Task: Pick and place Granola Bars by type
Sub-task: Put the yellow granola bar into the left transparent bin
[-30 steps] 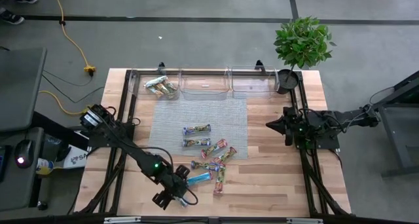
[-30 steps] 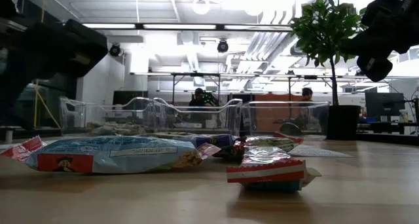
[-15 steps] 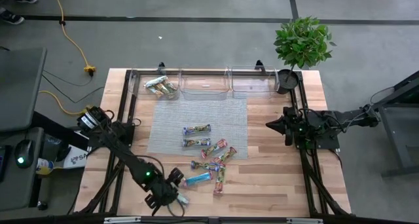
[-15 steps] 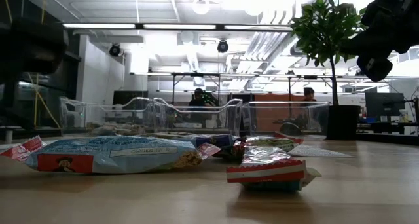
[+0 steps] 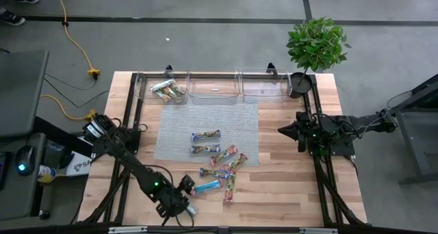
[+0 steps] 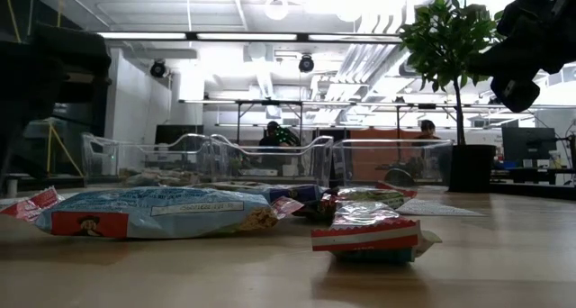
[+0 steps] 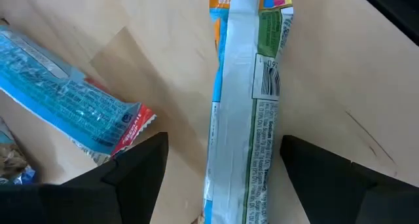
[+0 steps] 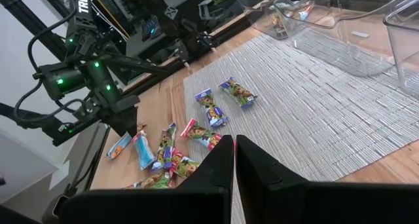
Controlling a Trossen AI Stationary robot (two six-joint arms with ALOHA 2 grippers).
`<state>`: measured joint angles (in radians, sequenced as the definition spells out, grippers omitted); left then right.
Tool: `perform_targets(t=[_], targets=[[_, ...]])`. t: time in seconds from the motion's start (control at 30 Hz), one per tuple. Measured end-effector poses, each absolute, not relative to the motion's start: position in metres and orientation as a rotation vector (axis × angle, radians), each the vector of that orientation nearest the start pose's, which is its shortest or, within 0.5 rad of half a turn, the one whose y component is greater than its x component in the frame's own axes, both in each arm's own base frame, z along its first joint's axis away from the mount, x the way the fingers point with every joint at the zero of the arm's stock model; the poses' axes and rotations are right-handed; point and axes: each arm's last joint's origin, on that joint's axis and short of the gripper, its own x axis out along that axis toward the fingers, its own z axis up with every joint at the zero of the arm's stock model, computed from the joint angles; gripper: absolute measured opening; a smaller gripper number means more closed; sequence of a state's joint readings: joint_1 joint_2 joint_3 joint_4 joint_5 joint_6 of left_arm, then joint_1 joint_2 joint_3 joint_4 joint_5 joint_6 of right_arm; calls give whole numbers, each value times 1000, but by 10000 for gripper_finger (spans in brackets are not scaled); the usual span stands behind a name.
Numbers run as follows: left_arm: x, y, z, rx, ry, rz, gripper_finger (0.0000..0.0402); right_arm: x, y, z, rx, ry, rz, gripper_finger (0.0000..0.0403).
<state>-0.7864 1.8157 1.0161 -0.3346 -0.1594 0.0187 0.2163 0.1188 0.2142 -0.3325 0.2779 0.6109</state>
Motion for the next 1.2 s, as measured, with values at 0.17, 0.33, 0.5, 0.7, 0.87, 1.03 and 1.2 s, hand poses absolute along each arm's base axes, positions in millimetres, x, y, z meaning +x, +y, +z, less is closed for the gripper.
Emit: perform_targets(t=[0.17, 0.33, 0.5, 0.7, 0.87, 1.03, 1.2], targets=[[242, -237, 138, 526, 1026, -591, 292, 89, 11, 195, 548, 206, -132, 0], [242, -237, 137, 519, 1032, -603, 252, 88, 11, 195, 547, 210, -134, 0], [242, -238, 137, 517, 1034, -608, 206, 88, 11, 195, 546, 210, -134, 0], [242, -238, 137, 519, 1035, -606, 167, 88, 11, 195, 541, 211, -134, 0], [242, -237, 136, 522, 1034, -598, 139, 88, 11, 195, 540, 211, -133, 0], [243, -237, 138, 487, 1046, -547, 113, 88, 11, 195, 539, 211, -133, 0], [248, -235, 144, 545, 1051, -421, 99, 88, 11, 195, 541, 211, -134, 0]])
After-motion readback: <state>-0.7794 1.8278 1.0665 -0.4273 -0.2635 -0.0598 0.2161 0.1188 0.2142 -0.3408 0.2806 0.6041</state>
